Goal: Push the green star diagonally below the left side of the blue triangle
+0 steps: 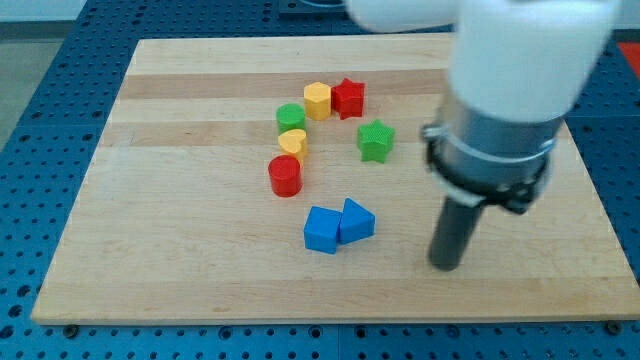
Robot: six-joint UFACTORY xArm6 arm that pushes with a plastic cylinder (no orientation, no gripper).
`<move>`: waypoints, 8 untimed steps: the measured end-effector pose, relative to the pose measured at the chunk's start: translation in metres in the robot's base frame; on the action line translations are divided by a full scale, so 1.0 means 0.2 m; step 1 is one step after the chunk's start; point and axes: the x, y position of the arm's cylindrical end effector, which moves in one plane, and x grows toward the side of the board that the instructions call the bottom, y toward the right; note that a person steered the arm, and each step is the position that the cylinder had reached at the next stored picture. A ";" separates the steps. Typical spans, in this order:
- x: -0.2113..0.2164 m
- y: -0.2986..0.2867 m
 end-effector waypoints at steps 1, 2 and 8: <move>-0.31 0.05; -0.55 -0.08; -0.88 -0.59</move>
